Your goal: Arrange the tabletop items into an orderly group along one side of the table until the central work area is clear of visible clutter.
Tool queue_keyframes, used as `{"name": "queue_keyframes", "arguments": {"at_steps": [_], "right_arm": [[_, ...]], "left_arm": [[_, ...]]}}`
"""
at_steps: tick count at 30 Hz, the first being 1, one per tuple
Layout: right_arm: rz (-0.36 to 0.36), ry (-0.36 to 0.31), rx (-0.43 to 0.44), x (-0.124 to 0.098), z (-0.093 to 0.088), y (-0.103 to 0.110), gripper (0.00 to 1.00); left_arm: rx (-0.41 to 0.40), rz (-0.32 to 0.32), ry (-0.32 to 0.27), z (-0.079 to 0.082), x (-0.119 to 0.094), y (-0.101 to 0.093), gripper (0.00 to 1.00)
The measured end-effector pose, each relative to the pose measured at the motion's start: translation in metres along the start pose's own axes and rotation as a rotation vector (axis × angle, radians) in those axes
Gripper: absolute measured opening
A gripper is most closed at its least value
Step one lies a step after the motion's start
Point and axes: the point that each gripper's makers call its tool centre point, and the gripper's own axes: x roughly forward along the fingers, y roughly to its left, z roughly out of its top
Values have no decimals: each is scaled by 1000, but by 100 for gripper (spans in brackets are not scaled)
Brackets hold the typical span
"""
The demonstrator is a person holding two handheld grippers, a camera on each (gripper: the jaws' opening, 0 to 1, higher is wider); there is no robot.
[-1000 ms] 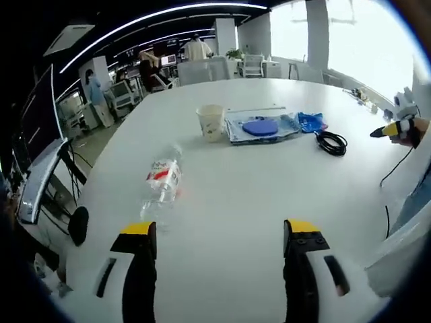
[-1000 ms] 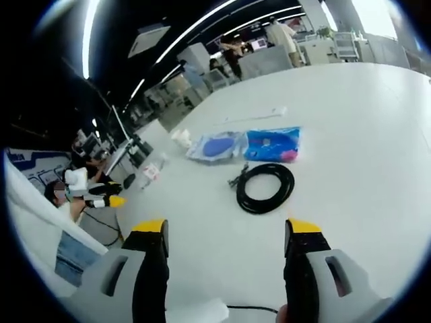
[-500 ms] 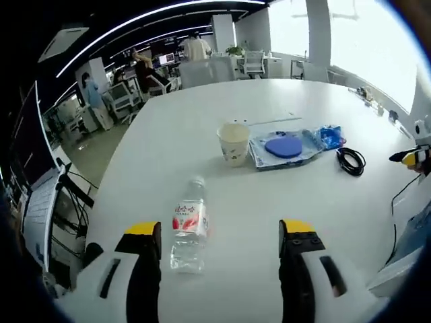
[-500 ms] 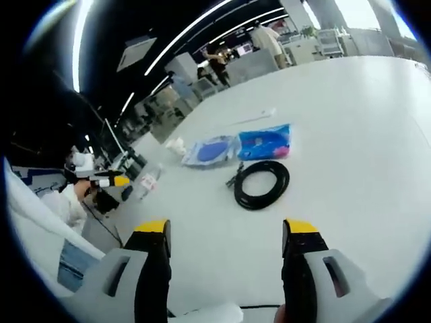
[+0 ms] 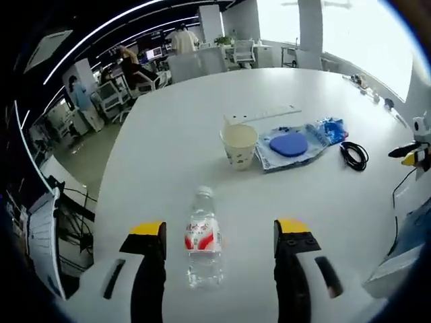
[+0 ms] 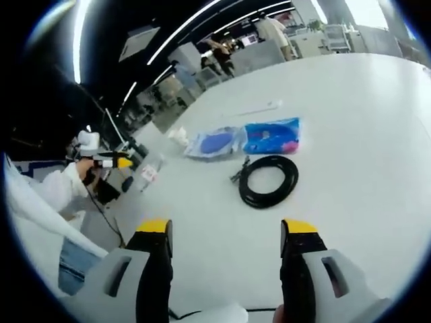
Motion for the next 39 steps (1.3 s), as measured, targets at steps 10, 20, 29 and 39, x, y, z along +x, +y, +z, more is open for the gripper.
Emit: {"name": "queue_keyframes", "arguments": {"at_steps": [10, 20, 29, 39], "right_arm": [[2, 33, 16, 12, -1, 4, 59], [-24, 54, 41, 12, -6, -2, 58], [-34, 82, 57, 16, -11, -7, 57], [-38, 106, 64, 26, -9, -9, 55]], "left_arm": [[-154, -97, 50, 9, 43, 0, 63], [-214, -107, 129, 0, 86, 5, 59], [-279, -86, 147, -6, 113, 18, 56], [-284, -55, 196, -20, 139, 23, 55]]}}
